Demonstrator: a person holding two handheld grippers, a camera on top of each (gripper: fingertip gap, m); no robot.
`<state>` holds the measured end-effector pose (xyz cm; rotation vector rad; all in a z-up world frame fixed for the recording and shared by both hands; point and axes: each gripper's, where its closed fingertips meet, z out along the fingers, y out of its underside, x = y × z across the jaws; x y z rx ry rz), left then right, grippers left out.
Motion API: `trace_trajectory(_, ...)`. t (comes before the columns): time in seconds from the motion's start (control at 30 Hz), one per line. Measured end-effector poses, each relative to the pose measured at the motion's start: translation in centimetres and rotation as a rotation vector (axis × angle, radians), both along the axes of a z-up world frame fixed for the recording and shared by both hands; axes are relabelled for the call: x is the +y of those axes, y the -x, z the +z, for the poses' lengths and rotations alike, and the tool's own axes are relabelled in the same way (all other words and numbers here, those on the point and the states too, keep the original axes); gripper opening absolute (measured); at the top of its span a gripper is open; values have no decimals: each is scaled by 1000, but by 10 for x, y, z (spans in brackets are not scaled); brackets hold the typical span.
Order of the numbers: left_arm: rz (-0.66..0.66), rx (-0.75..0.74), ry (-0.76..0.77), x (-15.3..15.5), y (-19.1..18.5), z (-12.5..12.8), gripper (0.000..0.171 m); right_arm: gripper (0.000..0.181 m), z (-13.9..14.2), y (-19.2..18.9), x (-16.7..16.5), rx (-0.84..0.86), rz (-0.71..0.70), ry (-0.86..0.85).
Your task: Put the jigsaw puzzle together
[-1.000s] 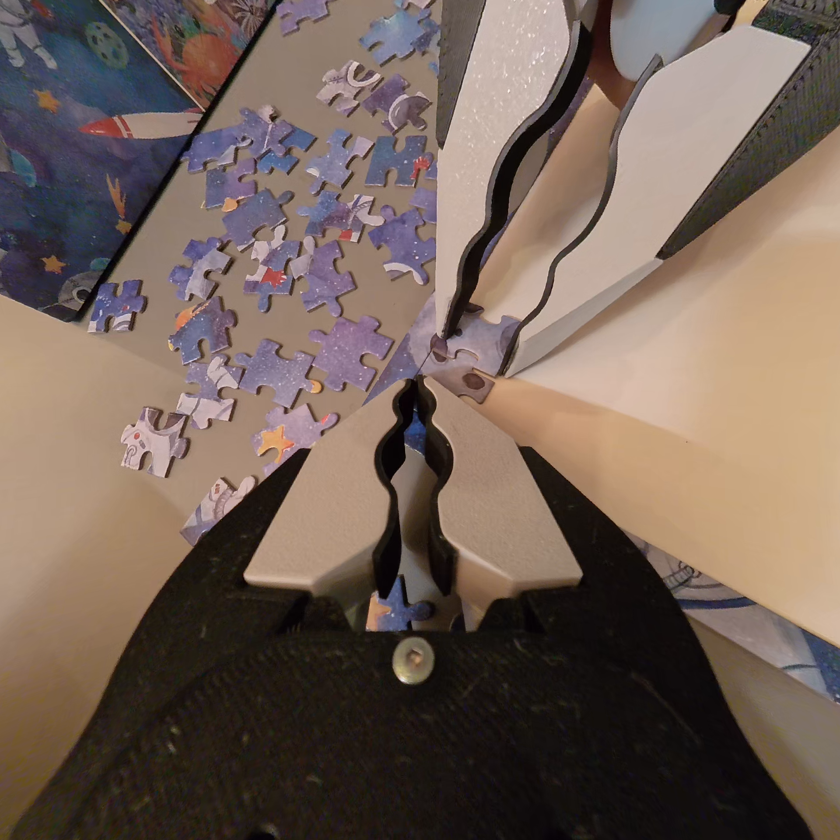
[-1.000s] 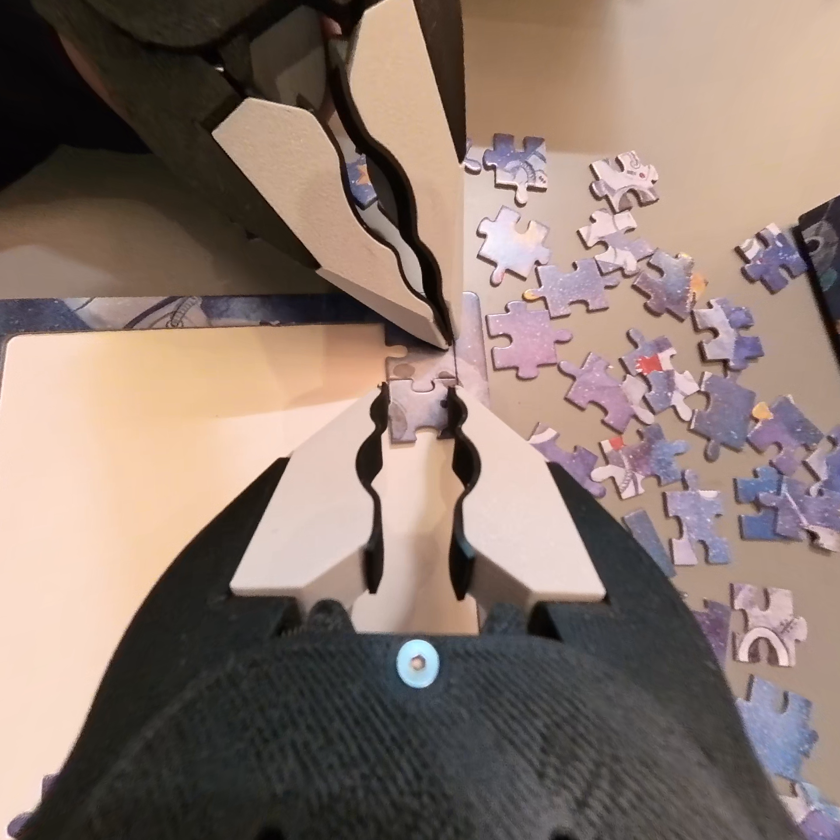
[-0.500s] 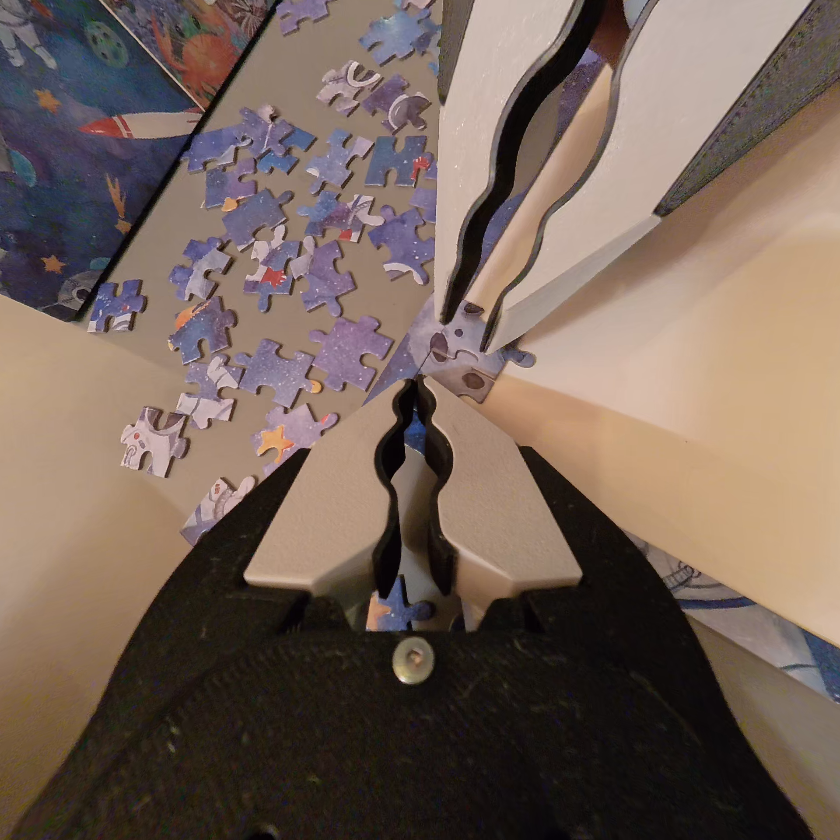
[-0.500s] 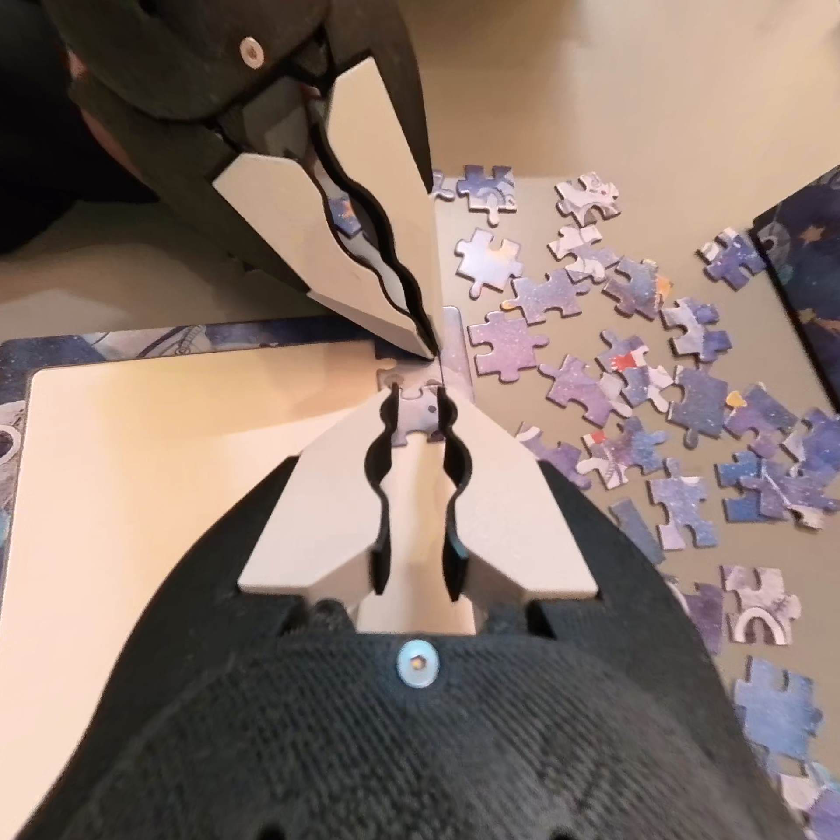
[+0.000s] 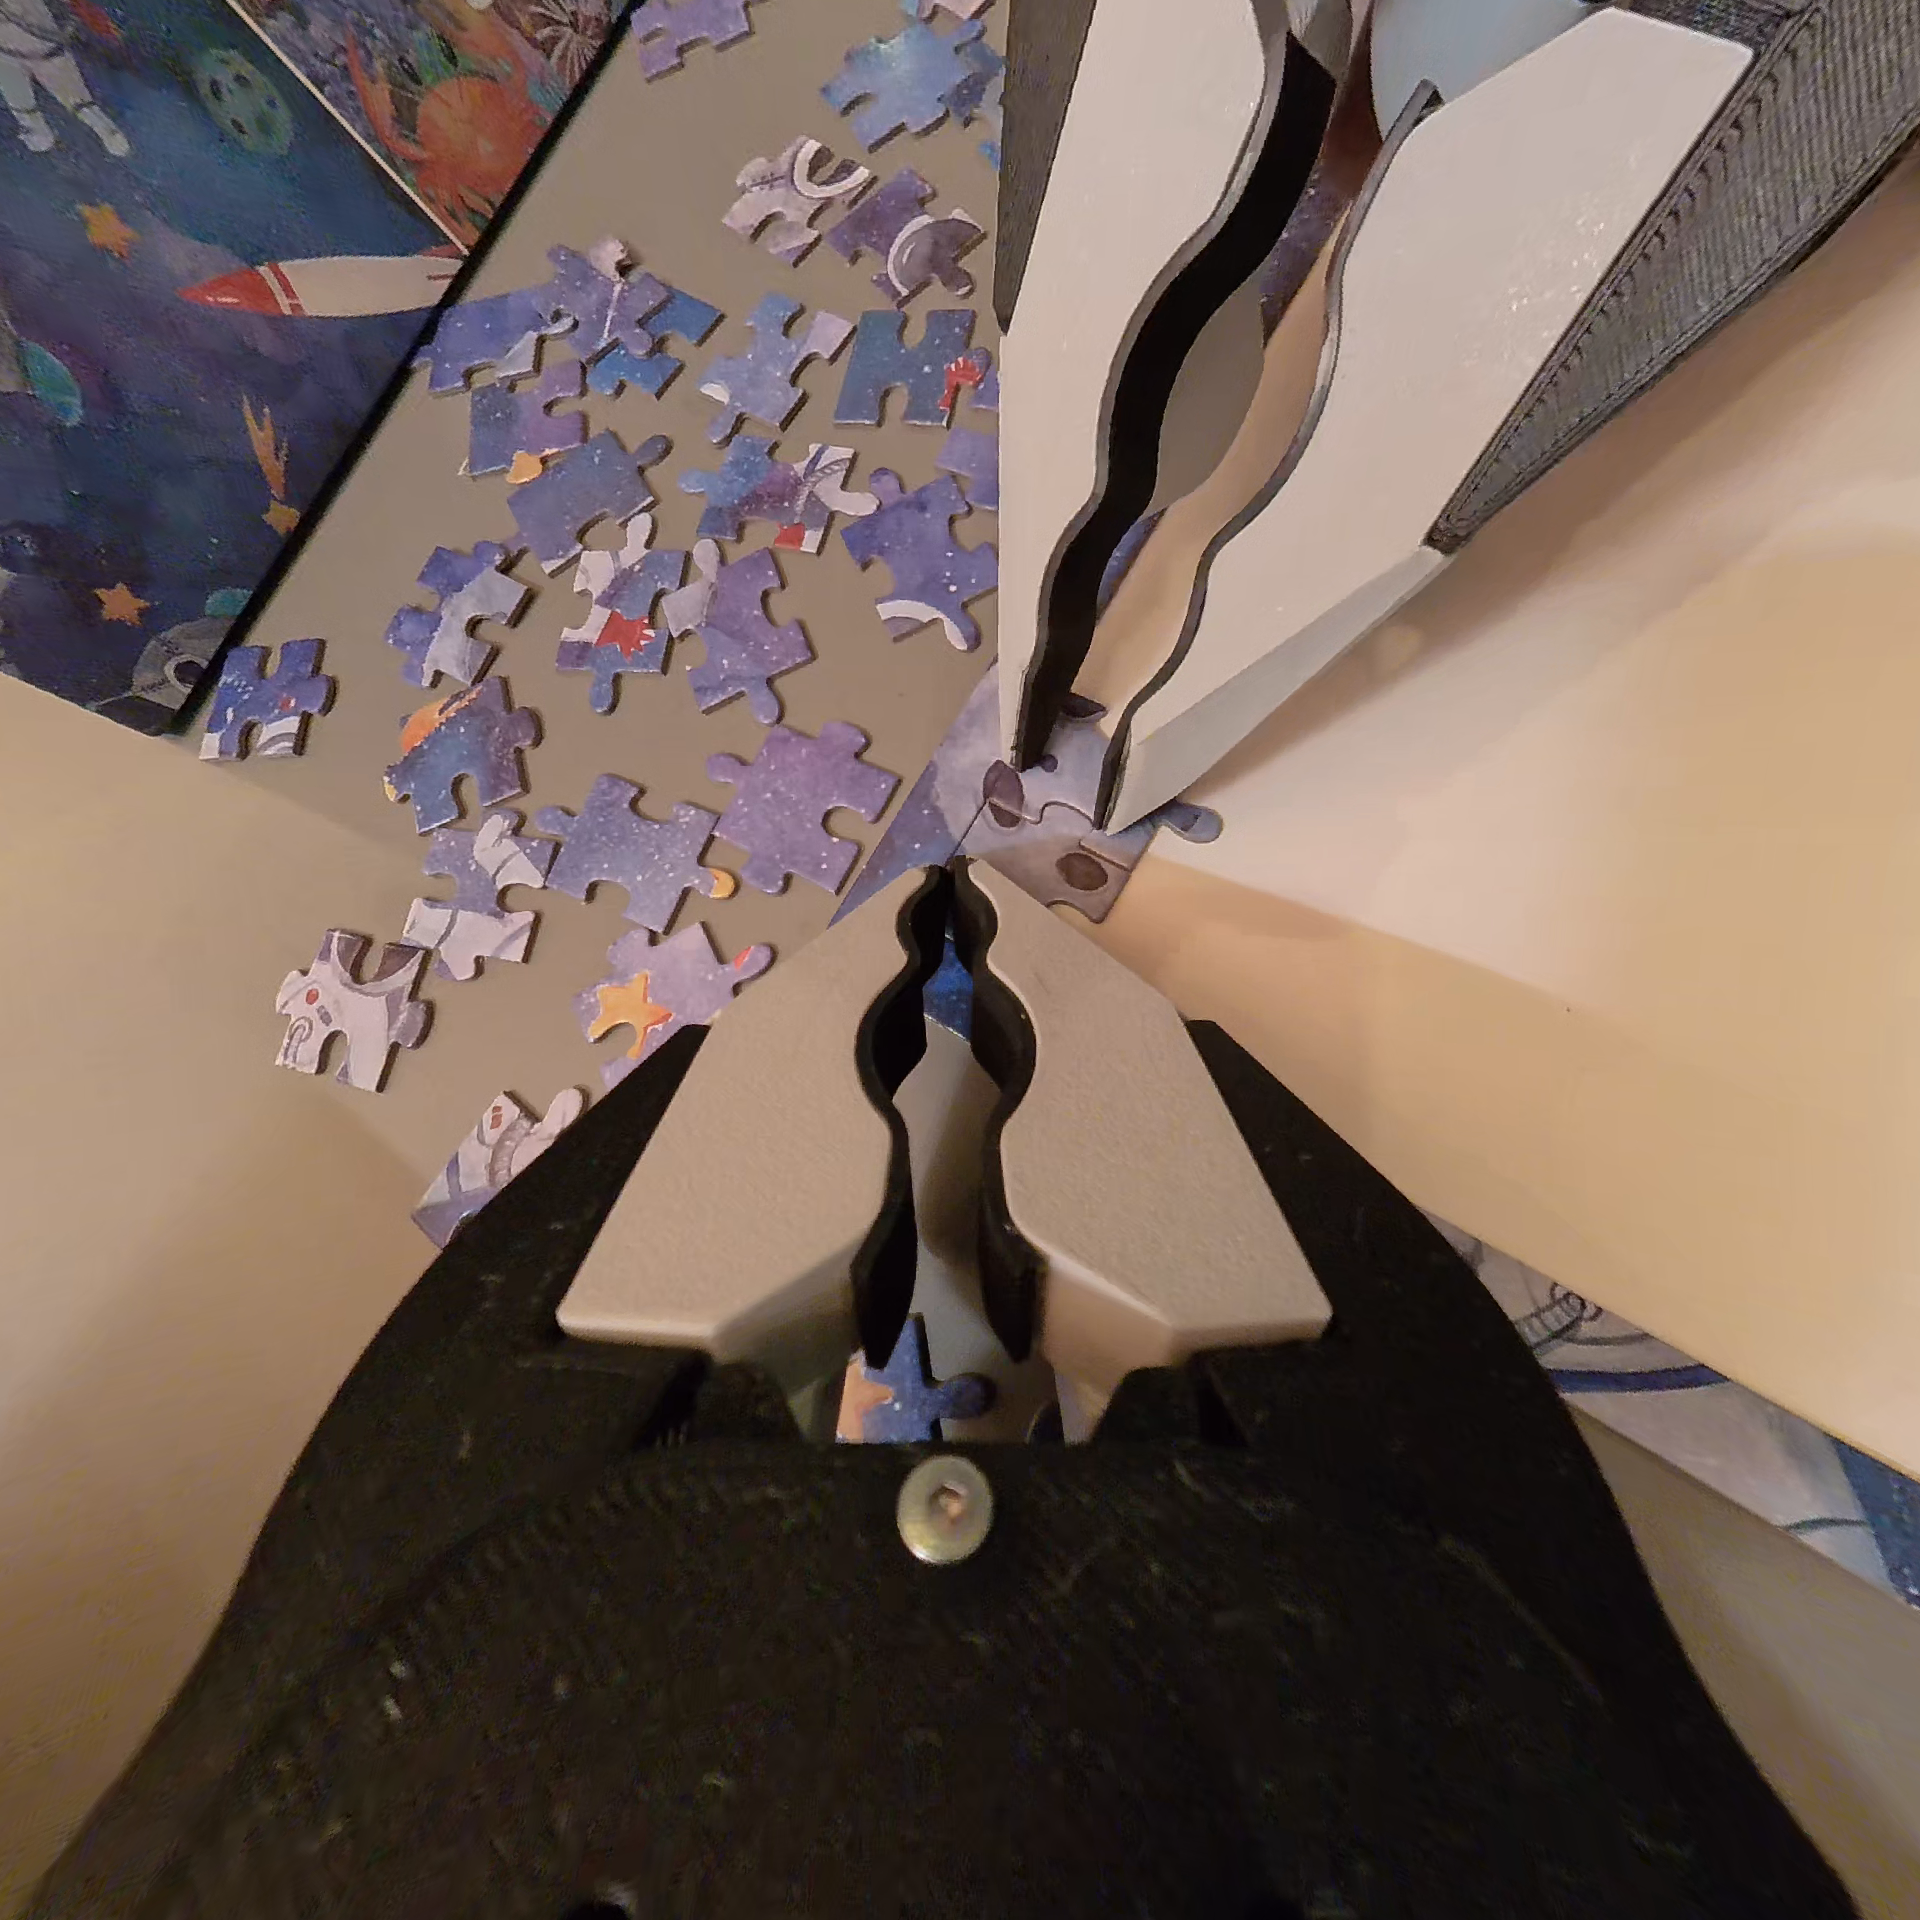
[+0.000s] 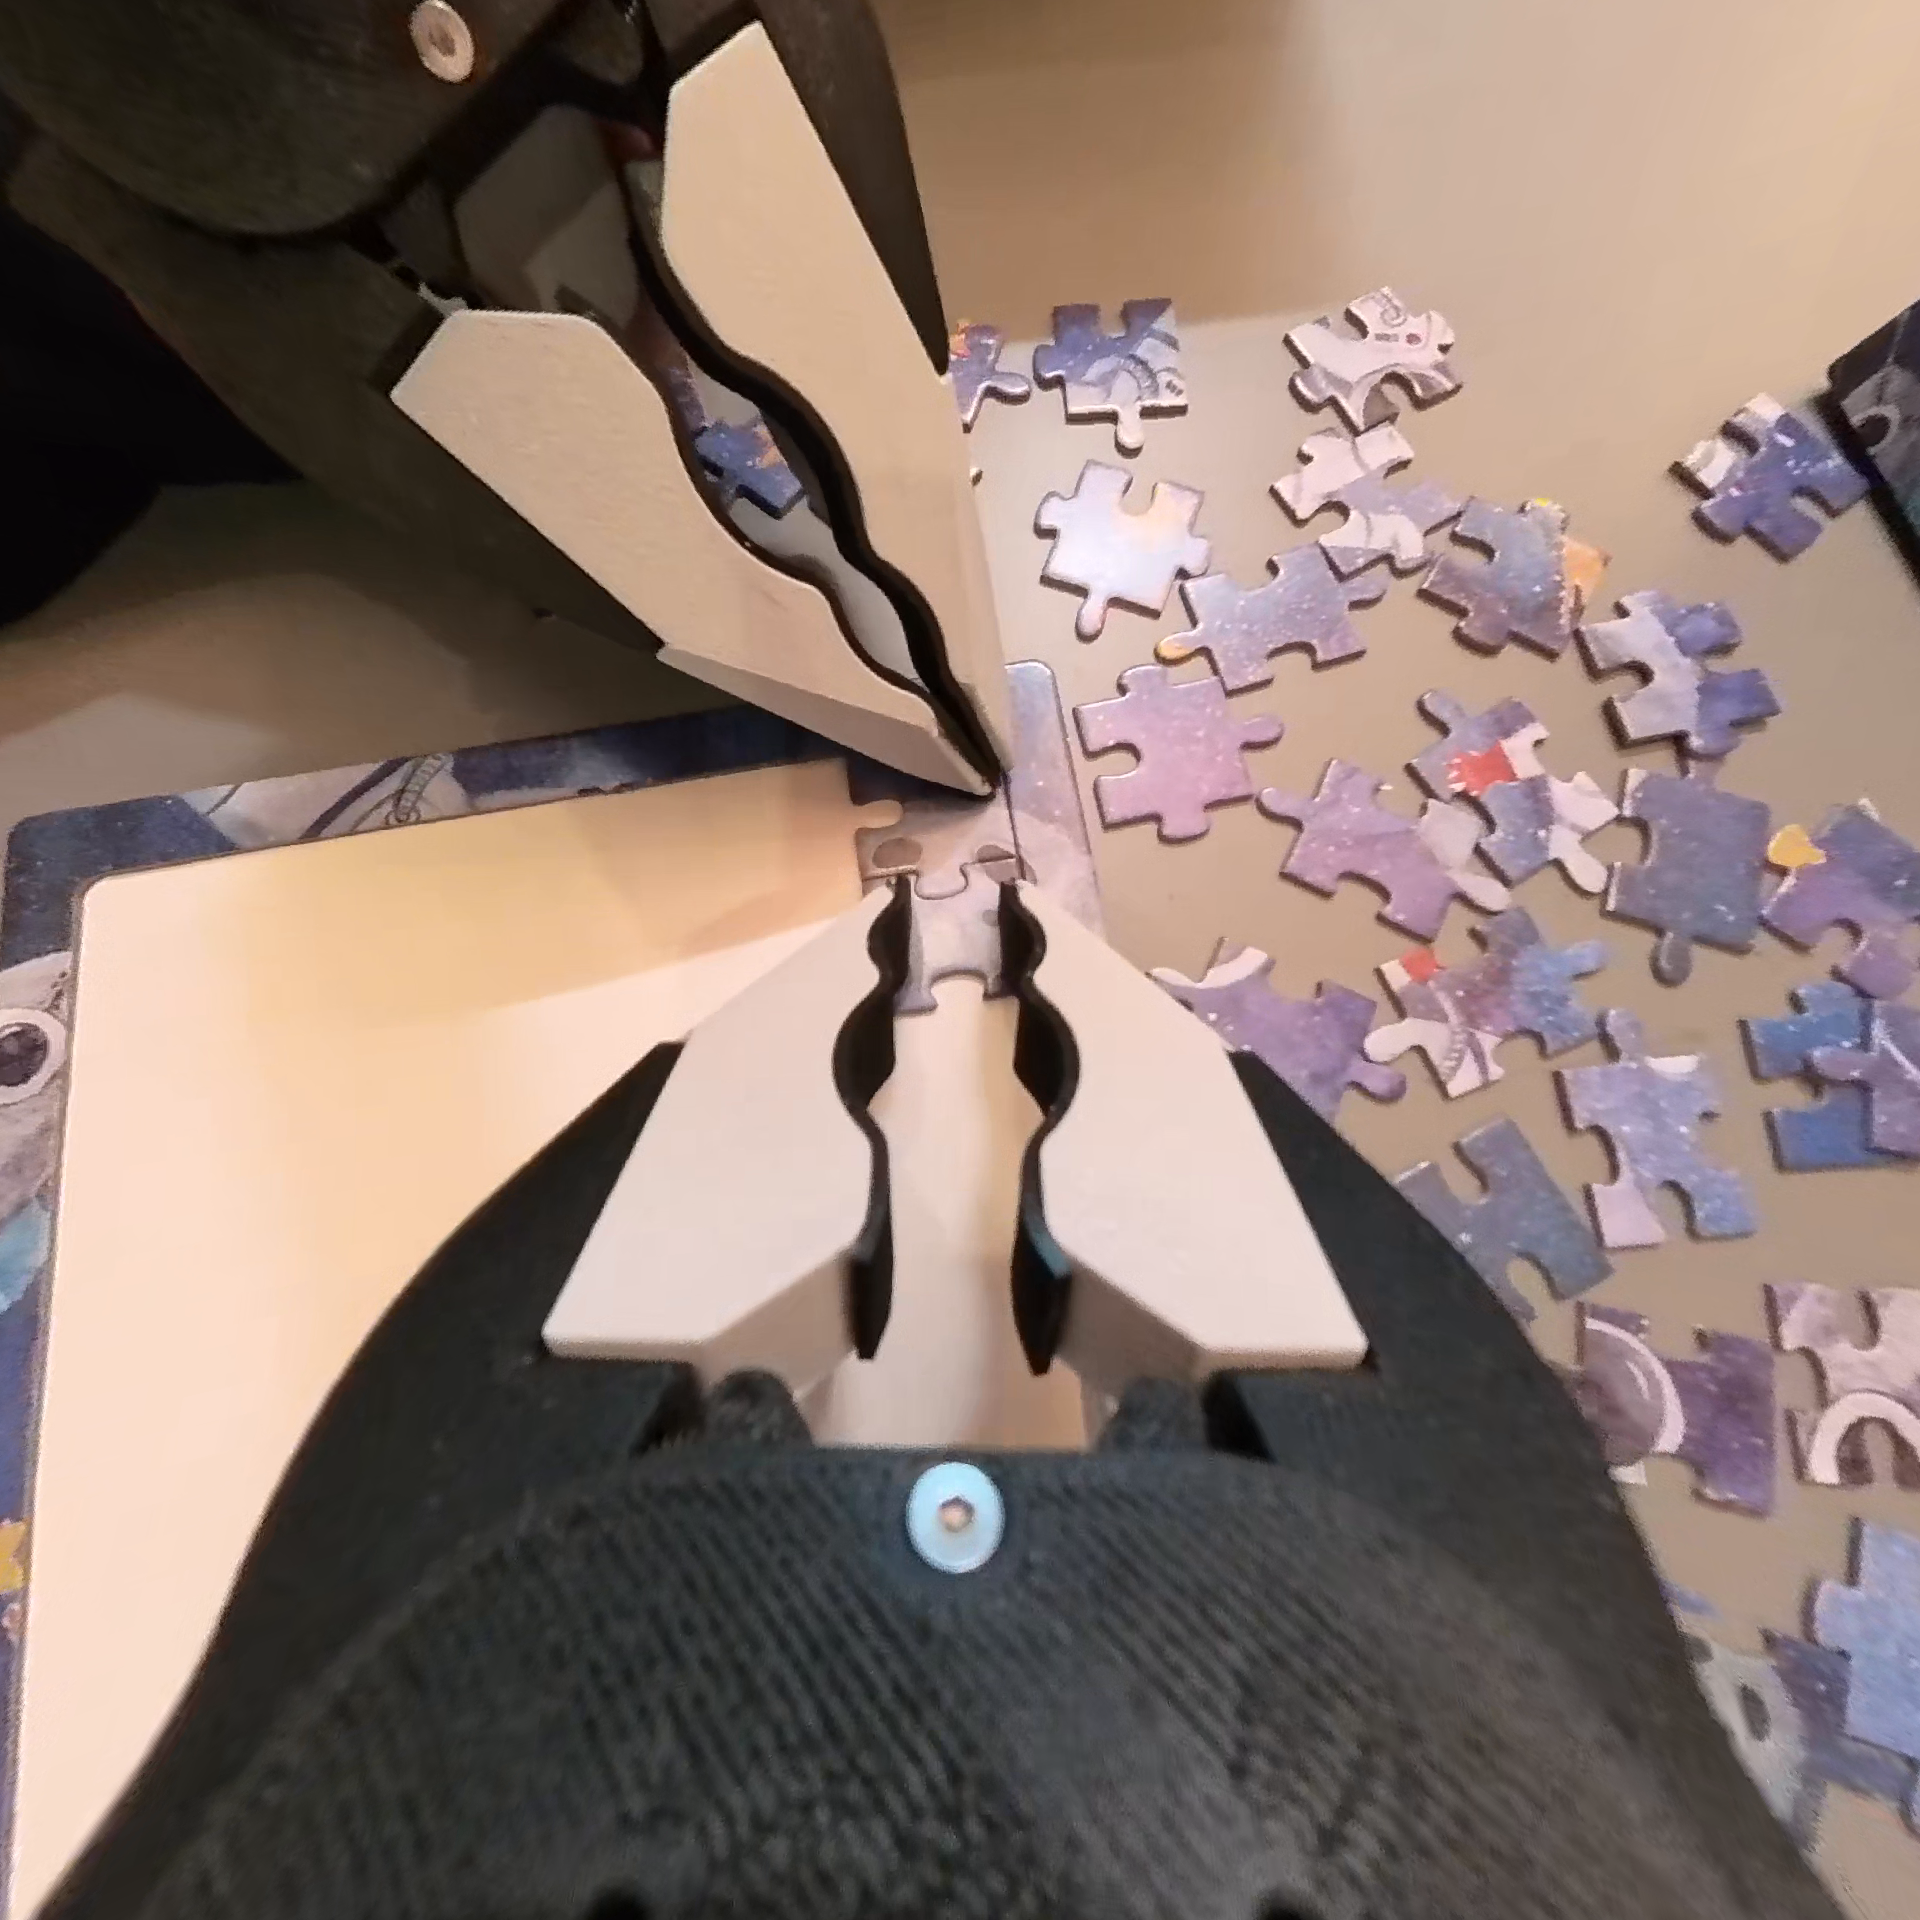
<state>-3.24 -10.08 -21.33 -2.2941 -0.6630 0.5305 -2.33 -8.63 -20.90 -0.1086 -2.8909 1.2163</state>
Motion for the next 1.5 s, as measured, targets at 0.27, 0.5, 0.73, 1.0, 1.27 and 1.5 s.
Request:
trace_trajectory(0.27,0,1,1,0,0,0,1,14,0,3,1,3,-18,-3)
trace_trajectory(0.5,0,0,0,0,0,0,1,11,0,-3,1,15,23,2)
trace_trajectory(0.73,1,0,1,0,0,0,1,15,-1,-1,2,2,17,12)
trace_trajectory(1.0,1,1,2,0,0,0,1,14,0,-1,3,38,27,3)
trace_trajectory(1.27,107,74,-51,-13,14,15,1,7,44,29,21,16,-109,235)
trace_trajectory(1.5,221,39,-179,-37,22,26,0,16,19,10,32,-30,-3,121)
